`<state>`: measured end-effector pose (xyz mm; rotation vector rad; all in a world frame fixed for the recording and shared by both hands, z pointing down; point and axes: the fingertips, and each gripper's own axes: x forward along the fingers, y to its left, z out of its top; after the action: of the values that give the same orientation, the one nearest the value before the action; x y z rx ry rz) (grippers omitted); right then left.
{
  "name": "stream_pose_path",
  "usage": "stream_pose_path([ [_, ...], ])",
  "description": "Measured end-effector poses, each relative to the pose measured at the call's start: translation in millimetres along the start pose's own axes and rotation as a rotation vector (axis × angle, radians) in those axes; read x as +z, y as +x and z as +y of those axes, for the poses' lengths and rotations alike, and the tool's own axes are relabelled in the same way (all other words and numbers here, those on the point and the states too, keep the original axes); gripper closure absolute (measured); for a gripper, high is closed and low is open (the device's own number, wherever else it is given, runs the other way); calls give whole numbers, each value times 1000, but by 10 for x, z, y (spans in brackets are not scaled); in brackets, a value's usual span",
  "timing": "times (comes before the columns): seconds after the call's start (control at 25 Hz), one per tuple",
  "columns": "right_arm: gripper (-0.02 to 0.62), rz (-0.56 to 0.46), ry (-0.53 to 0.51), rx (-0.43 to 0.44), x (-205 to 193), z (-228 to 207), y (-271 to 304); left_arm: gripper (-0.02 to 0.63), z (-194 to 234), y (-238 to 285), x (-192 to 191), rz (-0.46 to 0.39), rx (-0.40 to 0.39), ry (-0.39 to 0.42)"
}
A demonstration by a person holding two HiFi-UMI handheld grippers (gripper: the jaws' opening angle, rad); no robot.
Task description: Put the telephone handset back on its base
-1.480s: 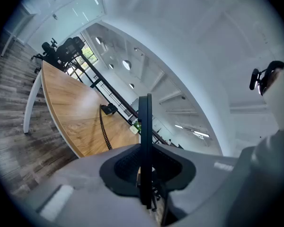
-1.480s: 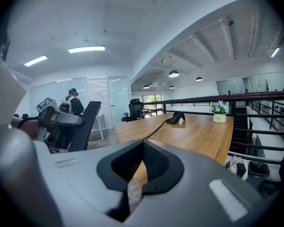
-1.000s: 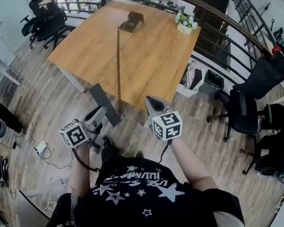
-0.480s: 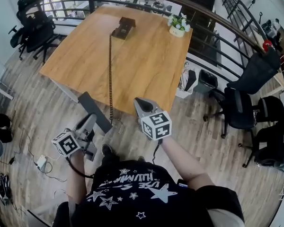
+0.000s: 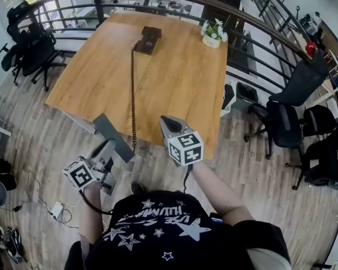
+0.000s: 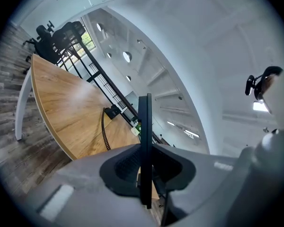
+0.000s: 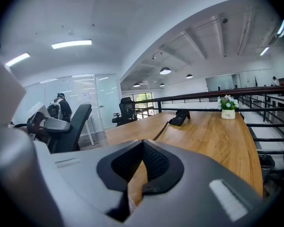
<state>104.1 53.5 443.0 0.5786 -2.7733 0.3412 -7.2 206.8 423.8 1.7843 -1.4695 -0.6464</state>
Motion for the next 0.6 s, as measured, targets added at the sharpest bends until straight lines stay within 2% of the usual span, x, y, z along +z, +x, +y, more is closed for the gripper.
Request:
stream_pose_path([
  [0.12,595,1,-22,19,49,221,219,529,173,-91,202,14,-14,-5],
  [0.24,595,13,-23,-2,56,349,370,529,291,-181,350,35,-32,-12],
  [0.44,595,44,0,-65,-26,378,460,529,416,-283,493,78,-66,-1],
  [0.6,595,55,12,-96,-32,334,499,529,532,-302,577,79,-68,-13],
])
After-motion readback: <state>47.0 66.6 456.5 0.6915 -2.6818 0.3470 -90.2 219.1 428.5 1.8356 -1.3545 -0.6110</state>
